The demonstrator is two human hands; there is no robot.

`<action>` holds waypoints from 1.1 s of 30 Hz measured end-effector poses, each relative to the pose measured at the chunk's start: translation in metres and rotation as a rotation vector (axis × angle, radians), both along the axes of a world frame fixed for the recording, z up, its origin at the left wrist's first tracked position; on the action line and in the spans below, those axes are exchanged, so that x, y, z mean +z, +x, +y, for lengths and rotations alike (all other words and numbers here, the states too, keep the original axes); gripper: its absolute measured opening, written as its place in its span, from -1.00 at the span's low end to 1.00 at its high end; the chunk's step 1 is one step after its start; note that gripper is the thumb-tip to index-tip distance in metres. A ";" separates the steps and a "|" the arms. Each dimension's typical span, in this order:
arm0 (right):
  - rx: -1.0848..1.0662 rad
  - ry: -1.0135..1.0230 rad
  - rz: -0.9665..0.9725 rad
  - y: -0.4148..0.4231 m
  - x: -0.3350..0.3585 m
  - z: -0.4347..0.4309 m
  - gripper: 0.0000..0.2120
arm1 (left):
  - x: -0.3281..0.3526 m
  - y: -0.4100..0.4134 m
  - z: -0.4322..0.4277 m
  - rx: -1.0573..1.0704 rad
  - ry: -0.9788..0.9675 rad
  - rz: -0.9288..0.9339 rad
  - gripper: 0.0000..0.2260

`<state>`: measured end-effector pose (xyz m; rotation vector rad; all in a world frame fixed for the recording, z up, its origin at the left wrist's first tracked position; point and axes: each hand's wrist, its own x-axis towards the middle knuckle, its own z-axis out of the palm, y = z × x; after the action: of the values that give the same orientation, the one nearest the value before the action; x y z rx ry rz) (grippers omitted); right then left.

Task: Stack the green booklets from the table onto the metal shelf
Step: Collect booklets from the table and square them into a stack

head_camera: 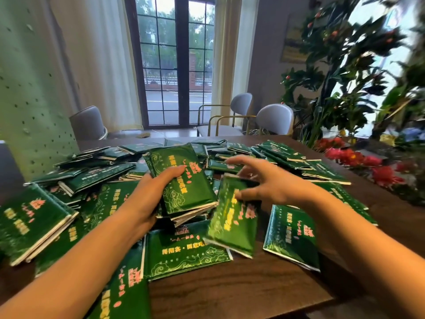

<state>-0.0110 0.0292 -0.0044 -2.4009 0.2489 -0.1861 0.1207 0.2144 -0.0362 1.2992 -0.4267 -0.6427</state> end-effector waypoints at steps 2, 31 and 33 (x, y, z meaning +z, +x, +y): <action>-0.030 0.165 -0.175 0.000 0.005 -0.002 -0.38 | 0.000 0.001 0.000 -0.003 0.004 -0.011 -0.53; -0.373 0.358 -0.655 0.039 -0.016 0.058 -0.58 | 0.001 -0.007 -0.019 -0.023 0.016 -0.077 -0.50; -0.374 0.445 -0.663 0.042 -0.014 0.059 -0.54 | 0.009 -0.009 -0.026 -0.014 0.035 -0.085 -0.54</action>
<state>0.0305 0.0887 -0.0187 -1.7210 0.3740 -0.9662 0.1114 0.1889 -0.0272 1.3611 -0.4968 -0.6105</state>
